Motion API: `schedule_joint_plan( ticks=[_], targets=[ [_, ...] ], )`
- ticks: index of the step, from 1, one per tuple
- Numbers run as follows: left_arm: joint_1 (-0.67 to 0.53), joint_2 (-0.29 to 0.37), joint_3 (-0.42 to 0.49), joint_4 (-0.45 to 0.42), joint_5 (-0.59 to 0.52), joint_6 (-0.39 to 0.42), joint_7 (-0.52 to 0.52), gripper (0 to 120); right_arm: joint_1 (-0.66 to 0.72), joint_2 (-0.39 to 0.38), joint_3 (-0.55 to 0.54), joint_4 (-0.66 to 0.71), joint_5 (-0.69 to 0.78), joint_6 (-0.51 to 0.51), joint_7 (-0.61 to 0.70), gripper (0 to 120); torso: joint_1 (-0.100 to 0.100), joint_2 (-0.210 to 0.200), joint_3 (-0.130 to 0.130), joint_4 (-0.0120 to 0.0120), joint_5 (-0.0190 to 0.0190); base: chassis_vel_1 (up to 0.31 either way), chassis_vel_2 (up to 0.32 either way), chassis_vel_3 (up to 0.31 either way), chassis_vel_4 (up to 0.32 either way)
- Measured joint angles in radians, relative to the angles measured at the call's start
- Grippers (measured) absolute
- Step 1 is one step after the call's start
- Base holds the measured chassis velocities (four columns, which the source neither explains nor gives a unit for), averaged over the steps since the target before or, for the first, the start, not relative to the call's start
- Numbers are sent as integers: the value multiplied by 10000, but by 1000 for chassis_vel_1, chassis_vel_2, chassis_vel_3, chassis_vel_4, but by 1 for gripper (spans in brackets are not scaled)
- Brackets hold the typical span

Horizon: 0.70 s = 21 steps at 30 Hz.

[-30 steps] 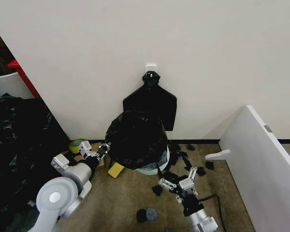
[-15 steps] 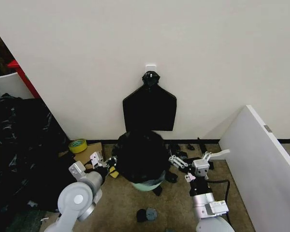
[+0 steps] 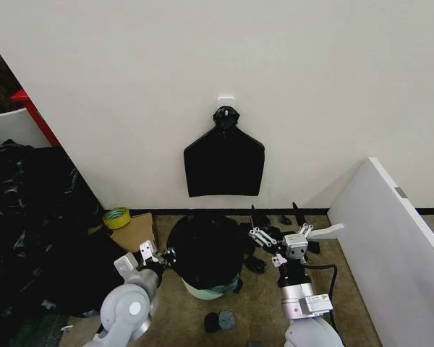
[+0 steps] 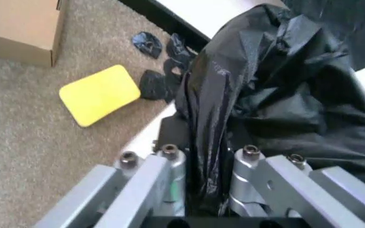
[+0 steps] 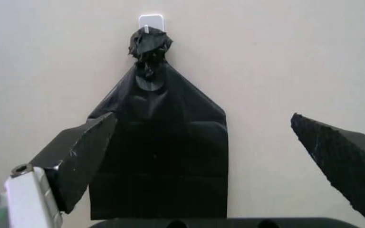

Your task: Place the garbage bag over the trash bin.

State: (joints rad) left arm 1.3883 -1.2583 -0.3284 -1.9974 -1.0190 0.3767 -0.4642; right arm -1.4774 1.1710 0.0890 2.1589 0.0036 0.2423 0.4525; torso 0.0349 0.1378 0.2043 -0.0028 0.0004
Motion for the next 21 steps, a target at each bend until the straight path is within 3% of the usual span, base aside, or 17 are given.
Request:
schedule_joint_plan(
  ticks=[5,8,15,21],
  targets=[
    [282,107,50,-198,261,-145,-95,36,-15,-3,-12,-14,23,-45,6,100,0,0,0,0,1,0,0,0,0],
    [442,190,34,-422,273,-141,-208,43,-16,1,-14,-14,36,-58,12,100,0,0,0,1,-1,0,0,0,0],
    [1183,837,-233,-2025,322,583,-1165,74,18,107,-48,-61,45,-84,25,100,-1,0,-1,0,0,0,0,0,0],
    [1558,1423,-590,-3174,844,571,-1606,95,59,246,-34,-132,78,-95,14,100,-2,0,-1,1,2,0,0,0,0]
  ],
)
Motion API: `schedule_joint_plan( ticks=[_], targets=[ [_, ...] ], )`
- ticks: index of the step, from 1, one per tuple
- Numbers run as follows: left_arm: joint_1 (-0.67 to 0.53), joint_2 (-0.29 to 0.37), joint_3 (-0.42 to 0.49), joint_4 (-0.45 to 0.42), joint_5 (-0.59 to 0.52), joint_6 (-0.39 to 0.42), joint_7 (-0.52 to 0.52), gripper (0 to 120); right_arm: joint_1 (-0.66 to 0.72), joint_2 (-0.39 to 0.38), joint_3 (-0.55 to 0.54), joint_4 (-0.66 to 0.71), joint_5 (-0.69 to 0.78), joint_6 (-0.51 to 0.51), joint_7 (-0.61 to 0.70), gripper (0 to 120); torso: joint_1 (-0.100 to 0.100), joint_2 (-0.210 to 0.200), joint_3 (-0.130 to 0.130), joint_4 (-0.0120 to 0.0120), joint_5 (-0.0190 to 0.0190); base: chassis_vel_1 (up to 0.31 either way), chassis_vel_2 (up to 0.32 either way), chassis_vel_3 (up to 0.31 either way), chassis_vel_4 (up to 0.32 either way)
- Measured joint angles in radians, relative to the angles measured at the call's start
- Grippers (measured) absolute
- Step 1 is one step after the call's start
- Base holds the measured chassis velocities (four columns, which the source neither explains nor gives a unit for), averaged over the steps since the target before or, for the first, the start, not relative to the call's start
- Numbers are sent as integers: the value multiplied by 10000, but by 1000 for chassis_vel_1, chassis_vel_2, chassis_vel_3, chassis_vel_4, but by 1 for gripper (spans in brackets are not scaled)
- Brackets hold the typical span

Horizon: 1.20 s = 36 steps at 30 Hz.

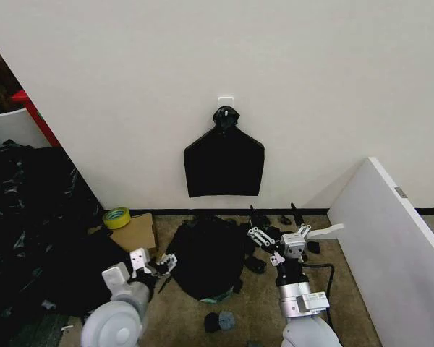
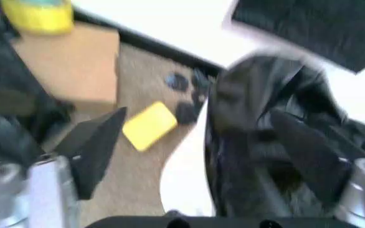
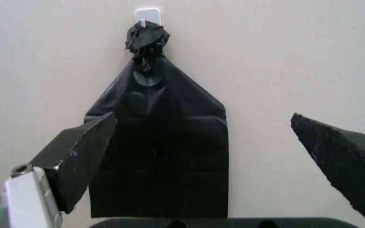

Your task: Place the garbage bag over the trash bin.

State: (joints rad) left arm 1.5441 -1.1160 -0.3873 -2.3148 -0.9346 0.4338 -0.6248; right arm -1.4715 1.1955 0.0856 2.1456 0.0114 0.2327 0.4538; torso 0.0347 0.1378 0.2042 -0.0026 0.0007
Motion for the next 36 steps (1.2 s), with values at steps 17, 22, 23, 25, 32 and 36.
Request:
schedule_joint_plan(
  ticks=[17,22,23,25,32,36],
  targets=[
    [-80,-277,-129,-296,1218,-1716,799,100,-429,187,144,558,204,-350,43,100,0,0,1,-1,1,0,0,0,0],
    [48,-568,-324,-413,5215,-5118,2671,100,-404,562,1116,1056,242,-343,-1083,100,1,0,1,0,1,0,0,0,0],
    [81,-698,-358,-338,5645,-5396,2783,100,-403,619,1340,1073,242,-269,-1405,100,1,0,1,-1,1,0,0,0,0],
    [184,-1046,-454,-188,6550,-5955,3009,100,-404,727,1800,1119,258,-144,-2036,100,1,0,0,1,-7,0,0,0,0],
    [575,-2600,-1125,-308,7245,-6769,4237,100,-318,1277,3356,1404,789,-398,-3846,100,1,0,0,2,2,0,0,0,0],
    [587,-3262,-1598,-428,7134,-6780,5228,100,-292,1661,3747,1475,1023,-1026,-3729,100,1,0,0,-1,-1,0,0,0,0]
  ],
)
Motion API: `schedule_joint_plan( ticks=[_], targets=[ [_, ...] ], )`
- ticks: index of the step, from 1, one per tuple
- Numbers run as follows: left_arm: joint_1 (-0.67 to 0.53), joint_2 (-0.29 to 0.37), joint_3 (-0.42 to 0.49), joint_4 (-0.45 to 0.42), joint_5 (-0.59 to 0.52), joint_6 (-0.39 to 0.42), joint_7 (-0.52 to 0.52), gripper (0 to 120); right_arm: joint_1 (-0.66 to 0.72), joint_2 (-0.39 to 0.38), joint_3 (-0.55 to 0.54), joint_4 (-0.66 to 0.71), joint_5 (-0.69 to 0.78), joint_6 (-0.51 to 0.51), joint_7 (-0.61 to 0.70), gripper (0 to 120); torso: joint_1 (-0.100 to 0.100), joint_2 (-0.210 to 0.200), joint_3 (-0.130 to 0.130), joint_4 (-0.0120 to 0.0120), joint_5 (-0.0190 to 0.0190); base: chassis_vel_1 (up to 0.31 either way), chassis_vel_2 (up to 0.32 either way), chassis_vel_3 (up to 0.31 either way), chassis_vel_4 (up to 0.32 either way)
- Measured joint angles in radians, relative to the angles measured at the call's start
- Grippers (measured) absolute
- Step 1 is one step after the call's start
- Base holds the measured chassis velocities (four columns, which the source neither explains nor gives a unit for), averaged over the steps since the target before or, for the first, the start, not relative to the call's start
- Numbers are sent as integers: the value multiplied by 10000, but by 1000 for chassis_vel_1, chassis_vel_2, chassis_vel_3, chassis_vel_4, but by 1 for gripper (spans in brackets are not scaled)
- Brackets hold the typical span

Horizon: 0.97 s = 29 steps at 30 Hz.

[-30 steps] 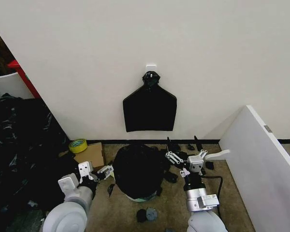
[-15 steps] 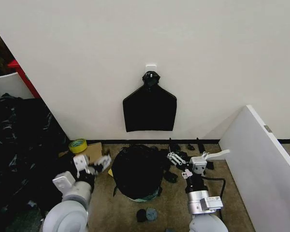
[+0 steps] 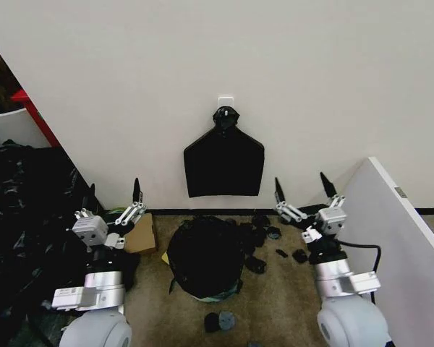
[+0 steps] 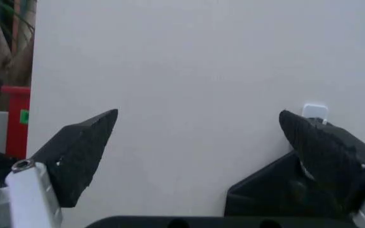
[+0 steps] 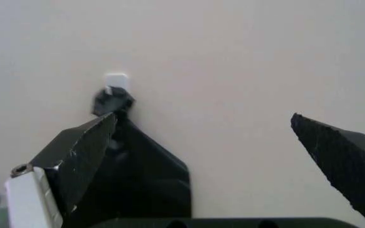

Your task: Place the garbage bag over the trash bin.

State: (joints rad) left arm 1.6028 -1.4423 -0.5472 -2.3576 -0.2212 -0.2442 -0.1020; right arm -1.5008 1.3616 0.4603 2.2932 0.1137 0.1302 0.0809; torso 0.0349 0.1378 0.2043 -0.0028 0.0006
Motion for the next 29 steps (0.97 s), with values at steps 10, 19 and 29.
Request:
schedule_joint_plan(
  ticks=[10,19,29],
  targets=[
    [291,-639,-209,-649,-137,314,-24,100,-193,148,423,209,-42,-150,17,100,0,0,0,3,0,0,0,0,0],
    [554,-374,251,-905,-95,510,-137,100,-951,514,651,370,54,302,-508,100,0,0,0,-1,-1,0,0,0,0],
    [890,-541,411,-249,1223,-285,-534,100,-878,518,670,-44,103,262,-541,100,0,0,0,2,-2,0,0,0,0]
  ],
)
